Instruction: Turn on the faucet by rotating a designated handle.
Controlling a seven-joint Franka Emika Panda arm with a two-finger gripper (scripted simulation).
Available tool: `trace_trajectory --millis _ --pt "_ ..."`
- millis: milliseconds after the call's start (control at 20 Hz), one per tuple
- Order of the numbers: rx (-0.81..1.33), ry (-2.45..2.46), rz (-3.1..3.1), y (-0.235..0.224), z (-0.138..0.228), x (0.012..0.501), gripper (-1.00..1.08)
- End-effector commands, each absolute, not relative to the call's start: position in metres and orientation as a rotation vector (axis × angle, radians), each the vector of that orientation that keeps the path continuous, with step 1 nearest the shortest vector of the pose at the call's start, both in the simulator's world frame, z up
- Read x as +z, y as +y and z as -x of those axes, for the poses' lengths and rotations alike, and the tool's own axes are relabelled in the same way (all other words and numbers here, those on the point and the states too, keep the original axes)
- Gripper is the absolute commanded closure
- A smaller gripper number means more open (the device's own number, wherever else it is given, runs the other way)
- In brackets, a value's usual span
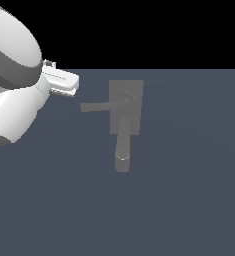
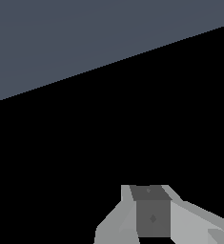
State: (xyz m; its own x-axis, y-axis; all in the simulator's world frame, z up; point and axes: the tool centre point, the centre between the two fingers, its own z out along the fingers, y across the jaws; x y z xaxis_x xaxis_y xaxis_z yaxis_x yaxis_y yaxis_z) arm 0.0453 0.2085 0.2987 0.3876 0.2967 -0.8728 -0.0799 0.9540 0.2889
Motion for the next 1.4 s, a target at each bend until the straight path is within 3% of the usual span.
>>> trace_trajectory --millis 0,800,1350 --pt "0.212 1.209 -0.192 0.200 -0.048 0.273 1.08" --pt "0.119 1.445 -0.115 0.165 -0.040 0.159 1.08" --pt "0.100 1.472 -0.111 0.158 -0.038 0.145 1.08"
